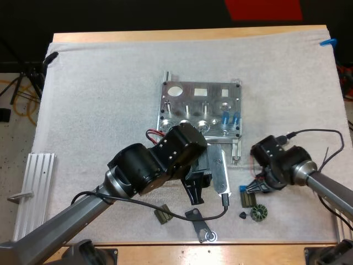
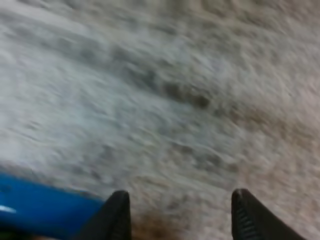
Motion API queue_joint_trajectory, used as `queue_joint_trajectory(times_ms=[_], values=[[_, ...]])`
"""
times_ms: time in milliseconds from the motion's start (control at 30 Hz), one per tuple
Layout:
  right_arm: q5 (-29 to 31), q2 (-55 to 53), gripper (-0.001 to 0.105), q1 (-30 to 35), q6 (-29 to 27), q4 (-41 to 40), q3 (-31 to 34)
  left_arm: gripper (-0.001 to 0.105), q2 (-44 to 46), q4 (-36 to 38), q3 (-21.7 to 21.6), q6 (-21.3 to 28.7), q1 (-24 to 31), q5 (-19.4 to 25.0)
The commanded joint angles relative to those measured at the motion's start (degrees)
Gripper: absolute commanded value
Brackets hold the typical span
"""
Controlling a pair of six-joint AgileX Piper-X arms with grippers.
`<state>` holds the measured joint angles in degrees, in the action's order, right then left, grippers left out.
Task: Load cells from right to left
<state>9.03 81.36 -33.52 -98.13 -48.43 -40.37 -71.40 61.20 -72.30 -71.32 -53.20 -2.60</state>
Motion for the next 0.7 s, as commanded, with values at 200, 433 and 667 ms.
queue_joint_trajectory(times_ms=[200,433,667], values=[[-2.9,0.0,0.045,-4.2,4.6,4.6,-0.2,0.056,0.5,-0.8,-0.1,-0.2,0.1,0.7],[-7.5,0.0,0.045,-6.6,9.0,8.6,-0.2,0.056,0.5,-0.6,-0.1,-0.2,0.1,0.7],[-3.6,-1.2,0.045,-6.8,6.0,4.3,-2.7,0.056,0.5,1.6,-0.1,-0.2,0.1,0.7]])
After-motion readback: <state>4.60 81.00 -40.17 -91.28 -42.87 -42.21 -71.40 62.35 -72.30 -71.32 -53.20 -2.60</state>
